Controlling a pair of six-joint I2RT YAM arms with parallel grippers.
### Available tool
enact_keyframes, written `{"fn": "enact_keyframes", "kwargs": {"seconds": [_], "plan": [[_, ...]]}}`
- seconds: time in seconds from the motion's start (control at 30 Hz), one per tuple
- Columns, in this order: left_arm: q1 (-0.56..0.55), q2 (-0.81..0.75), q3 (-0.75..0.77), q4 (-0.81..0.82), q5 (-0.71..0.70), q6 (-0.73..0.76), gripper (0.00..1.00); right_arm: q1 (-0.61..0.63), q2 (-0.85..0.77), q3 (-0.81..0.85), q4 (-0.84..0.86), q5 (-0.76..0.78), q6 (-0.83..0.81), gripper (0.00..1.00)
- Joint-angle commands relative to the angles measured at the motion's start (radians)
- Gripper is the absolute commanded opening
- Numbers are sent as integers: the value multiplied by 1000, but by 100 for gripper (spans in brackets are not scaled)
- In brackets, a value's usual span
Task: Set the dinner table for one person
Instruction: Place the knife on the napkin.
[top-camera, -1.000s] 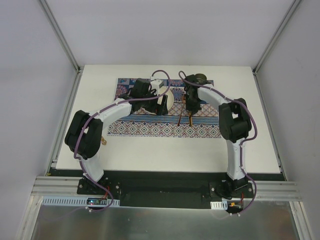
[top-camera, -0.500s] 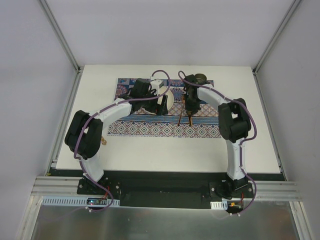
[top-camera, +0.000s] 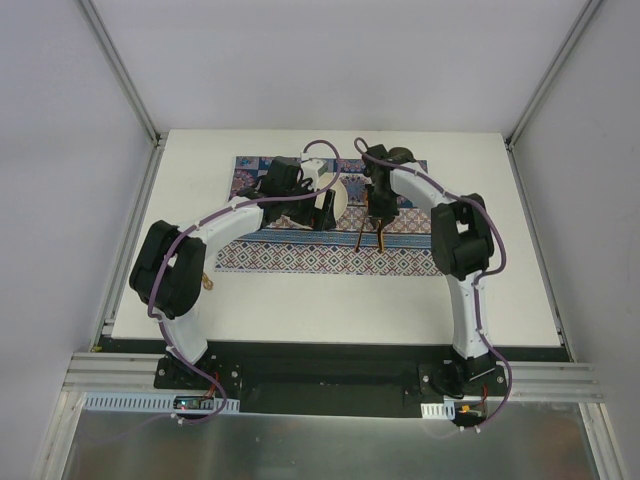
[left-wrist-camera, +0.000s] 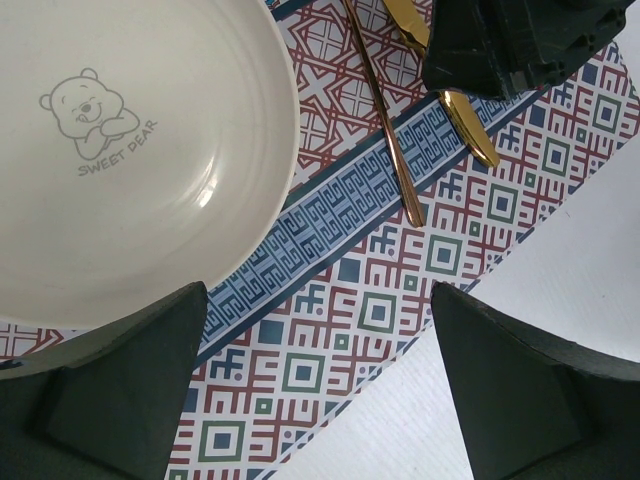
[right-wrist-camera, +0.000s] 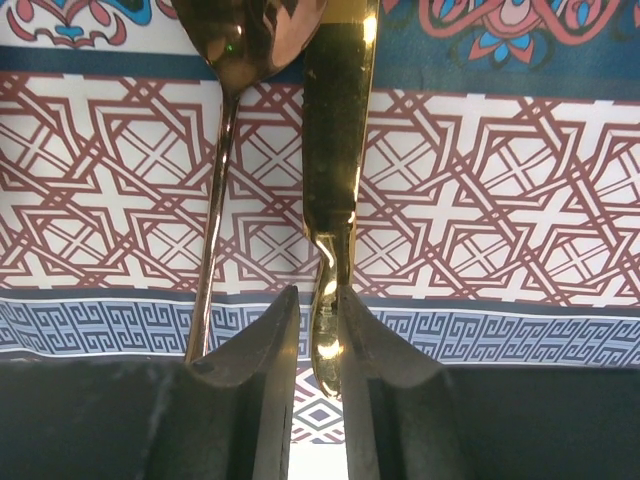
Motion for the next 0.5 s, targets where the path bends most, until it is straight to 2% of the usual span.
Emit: {"fn": "enact_keyframes", "kwargs": {"seconds": [0.0,0.47], "plan": [[-7,-38,1,6,-8,23,93,0,55,48,32,18,9,24],[-7,-26,1,6,-13,25,93,-27,59,45,30,41,2,25]]}}
